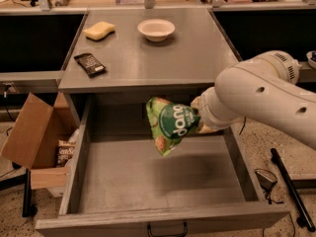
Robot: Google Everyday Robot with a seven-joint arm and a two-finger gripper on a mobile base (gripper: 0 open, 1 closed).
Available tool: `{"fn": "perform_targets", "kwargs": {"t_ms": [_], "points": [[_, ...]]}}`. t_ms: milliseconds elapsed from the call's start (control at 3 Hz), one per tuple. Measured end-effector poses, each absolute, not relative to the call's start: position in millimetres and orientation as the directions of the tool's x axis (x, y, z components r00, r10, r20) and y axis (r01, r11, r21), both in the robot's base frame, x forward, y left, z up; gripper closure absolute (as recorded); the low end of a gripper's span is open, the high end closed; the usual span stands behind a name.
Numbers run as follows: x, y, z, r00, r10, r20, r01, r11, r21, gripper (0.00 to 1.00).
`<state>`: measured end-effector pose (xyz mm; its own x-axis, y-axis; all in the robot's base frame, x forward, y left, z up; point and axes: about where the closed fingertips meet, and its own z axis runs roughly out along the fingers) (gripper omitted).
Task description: Pick green rice chip bag from top drawer and place on counter
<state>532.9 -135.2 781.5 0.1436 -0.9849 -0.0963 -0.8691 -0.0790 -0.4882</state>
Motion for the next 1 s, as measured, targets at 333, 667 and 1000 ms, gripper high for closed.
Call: {"fn": "perform_targets", "kwargs": {"t_ms": [333,667,1000], "points": [[535,-144,811,0.135,-0.988,-0.079,-0.836,-0.070,-0.545,1.00],[535,-144,811,0.135,-0.988,-0.079,-0.835,-0.070,-0.545,1.00],[538,-147,826,0.131,-0.986,-0.102,-0.820,-0.050,-0.570,1.00]]}}
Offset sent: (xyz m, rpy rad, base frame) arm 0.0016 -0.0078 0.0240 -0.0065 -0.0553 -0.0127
